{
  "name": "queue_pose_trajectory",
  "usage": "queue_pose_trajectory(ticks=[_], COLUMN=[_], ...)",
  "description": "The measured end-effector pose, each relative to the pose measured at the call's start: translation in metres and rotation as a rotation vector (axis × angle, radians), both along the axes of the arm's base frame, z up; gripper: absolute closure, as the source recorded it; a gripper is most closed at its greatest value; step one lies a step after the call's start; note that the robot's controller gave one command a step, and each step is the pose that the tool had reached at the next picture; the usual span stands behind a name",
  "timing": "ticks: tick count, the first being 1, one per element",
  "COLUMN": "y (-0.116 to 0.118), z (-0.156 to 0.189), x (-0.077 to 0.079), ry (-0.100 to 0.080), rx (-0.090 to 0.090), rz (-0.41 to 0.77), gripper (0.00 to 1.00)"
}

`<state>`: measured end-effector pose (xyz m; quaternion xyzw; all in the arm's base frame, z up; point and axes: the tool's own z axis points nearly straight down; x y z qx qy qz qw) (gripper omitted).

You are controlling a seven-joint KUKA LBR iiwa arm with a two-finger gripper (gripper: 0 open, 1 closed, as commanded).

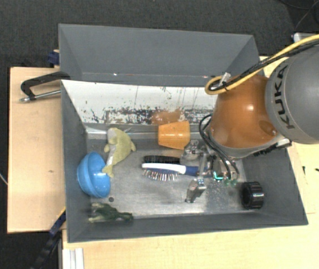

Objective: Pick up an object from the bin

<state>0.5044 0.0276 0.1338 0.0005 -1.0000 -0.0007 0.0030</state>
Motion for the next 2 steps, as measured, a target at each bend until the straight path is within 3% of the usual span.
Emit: queue_pose_trajectory(ticks=[1, 2], y=[-0.0422, -0.0409], z=[-0.0548, -0.0527], x=[0.0453, 0.0476], ry=[-0.001, -0.009], rx=[0.000, 0.000], rz=[0.189, 0.187], gripper=[0.00, 1.00])
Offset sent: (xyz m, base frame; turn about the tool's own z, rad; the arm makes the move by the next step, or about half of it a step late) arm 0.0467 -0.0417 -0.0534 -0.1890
